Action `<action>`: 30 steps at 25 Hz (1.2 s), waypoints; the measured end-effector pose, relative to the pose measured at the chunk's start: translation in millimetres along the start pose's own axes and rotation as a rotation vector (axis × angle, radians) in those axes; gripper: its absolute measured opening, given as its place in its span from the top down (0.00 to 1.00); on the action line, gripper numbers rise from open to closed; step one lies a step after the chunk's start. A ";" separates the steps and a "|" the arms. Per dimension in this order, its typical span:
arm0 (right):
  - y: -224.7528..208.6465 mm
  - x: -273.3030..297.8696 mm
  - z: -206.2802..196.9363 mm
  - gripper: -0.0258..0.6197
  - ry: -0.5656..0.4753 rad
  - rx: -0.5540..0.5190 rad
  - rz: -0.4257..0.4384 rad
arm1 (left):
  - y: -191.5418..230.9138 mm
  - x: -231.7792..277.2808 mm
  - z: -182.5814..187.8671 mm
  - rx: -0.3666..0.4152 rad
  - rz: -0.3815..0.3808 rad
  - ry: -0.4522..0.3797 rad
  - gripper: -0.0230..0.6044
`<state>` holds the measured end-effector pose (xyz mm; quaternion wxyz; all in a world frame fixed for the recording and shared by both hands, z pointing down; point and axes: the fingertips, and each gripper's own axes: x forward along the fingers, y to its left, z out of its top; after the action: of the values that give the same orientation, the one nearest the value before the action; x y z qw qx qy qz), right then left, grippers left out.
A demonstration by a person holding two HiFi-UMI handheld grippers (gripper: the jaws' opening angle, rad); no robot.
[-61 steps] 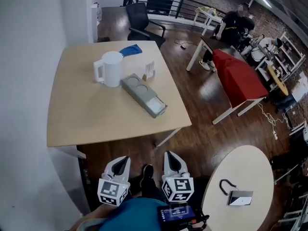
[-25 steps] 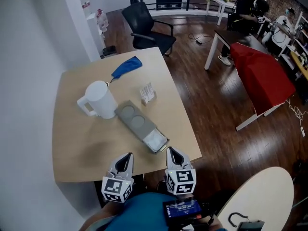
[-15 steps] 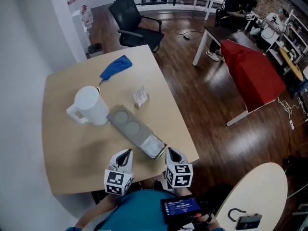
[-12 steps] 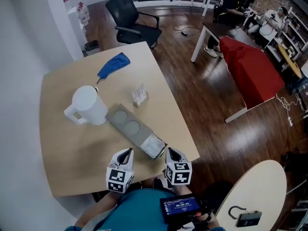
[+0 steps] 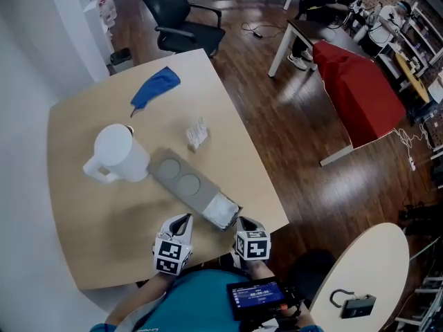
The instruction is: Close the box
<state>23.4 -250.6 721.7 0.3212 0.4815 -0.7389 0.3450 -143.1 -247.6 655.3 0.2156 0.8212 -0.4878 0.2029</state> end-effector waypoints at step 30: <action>60.2 58.5 37.7 0.97 0.016 -0.064 0.105 | 49.1 -16.3 -17.7 -0.063 0.057 0.013 0.98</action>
<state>-57.4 -292.2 735.9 0.3237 0.4289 -0.7712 0.3413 -196.2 -247.4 668.8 0.2384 0.7985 -0.5158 0.1987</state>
